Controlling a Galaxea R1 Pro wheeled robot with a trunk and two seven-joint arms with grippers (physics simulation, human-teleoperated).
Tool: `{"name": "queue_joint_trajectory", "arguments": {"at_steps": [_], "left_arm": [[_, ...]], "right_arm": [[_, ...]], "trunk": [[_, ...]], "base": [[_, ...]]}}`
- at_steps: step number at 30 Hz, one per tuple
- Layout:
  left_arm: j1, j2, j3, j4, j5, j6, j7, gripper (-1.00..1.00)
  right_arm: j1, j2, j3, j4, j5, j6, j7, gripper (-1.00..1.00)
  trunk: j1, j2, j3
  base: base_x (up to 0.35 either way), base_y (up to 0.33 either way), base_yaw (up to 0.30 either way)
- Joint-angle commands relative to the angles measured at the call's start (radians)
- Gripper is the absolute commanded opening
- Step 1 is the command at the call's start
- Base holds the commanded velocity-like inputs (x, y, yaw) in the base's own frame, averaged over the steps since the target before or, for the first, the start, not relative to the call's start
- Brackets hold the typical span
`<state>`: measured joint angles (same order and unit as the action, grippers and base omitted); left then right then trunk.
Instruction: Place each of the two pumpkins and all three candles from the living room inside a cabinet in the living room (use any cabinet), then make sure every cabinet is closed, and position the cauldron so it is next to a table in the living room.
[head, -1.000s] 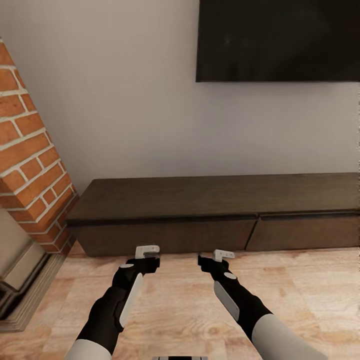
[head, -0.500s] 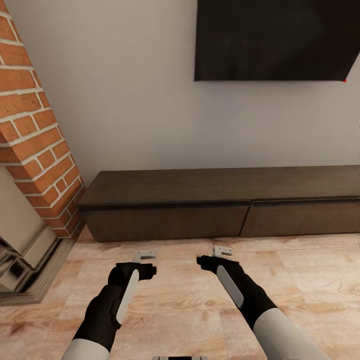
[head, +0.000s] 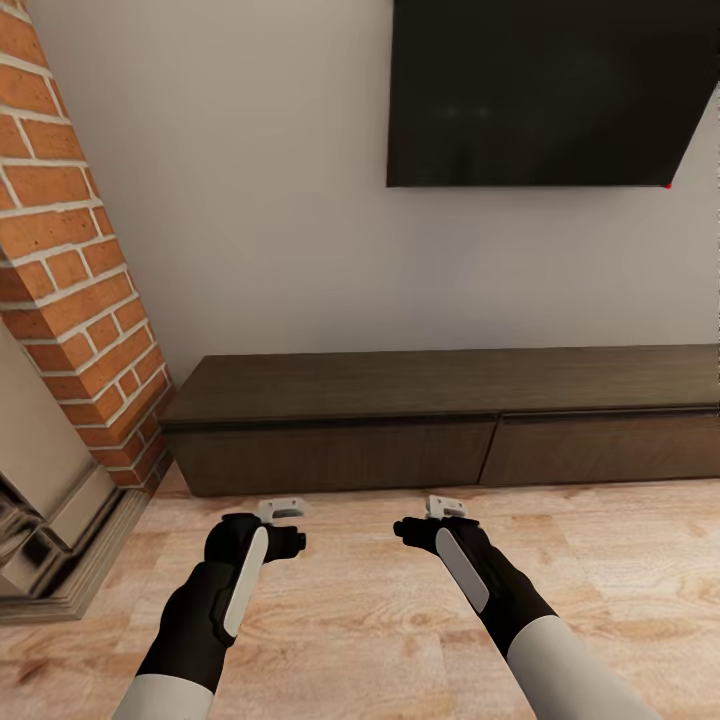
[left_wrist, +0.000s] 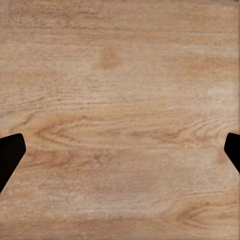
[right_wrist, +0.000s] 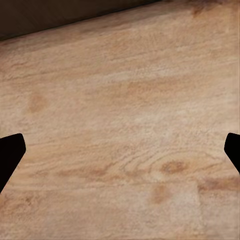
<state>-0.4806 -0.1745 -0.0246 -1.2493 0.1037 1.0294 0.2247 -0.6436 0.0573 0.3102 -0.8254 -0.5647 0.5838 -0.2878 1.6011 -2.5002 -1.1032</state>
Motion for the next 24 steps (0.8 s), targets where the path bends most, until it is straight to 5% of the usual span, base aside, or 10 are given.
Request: {"name": "queue_joint_trajectory", "arguments": {"at_steps": [1, 5, 6, 12, 18, 24], "left_arm": [[-0.001, 0.000, 0.000, -0.001, 0.011, 0.004, 0.010, 1.00], [-0.002, 0.000, 0.002, -0.001, 0.011, 0.007, 0.010, 1.00], [-0.003, 0.000, 0.002, -0.001, 0.011, 0.008, 0.010, 1.00], [-0.003, 0.000, 0.003, 0.009, 0.011, 0.008, 0.010, 1.00], [-0.003, 0.000, 0.003, 0.010, 0.011, 0.008, 0.010, 1.00], [-0.003, 0.000, 0.002, 0.010, 0.011, 0.008, 0.010, 1.00]], "right_arm": [[0.000, -0.001, 0.003, -0.001, -0.011, 0.002, -0.010, 1.00], [0.000, 0.001, 0.002, -0.001, -0.012, 0.019, -0.010, 1.00], [-0.001, 0.004, 0.001, -0.003, -0.012, 0.088, -0.010, 1.00], [-0.001, 0.007, -0.003, -0.027, -0.014, 0.101, -0.010, 1.00], [-0.001, 0.007, -0.063, -0.030, -0.016, 0.161, -0.009, 1.00], [-0.001, 0.007, -0.069, -0.030, -0.016, 0.166, -0.008, 1.00]], "trunk": [[-0.001, 0.000, 0.003], [-0.012, 0.020, 0.016], [-0.016, 0.027, 0.020], [-0.039, 0.069, 0.038], [-0.062, 0.111, 0.054], [-0.085, 0.153, 0.064]], "base": [[0.000, 0.000, 0.000], [0.000, 0.000, 0.000], [0.000, 0.000, 0.000], [0.000, 0.000, 0.000], [0.000, 0.000, 0.000], [0.000, 0.000, -0.025]]}}
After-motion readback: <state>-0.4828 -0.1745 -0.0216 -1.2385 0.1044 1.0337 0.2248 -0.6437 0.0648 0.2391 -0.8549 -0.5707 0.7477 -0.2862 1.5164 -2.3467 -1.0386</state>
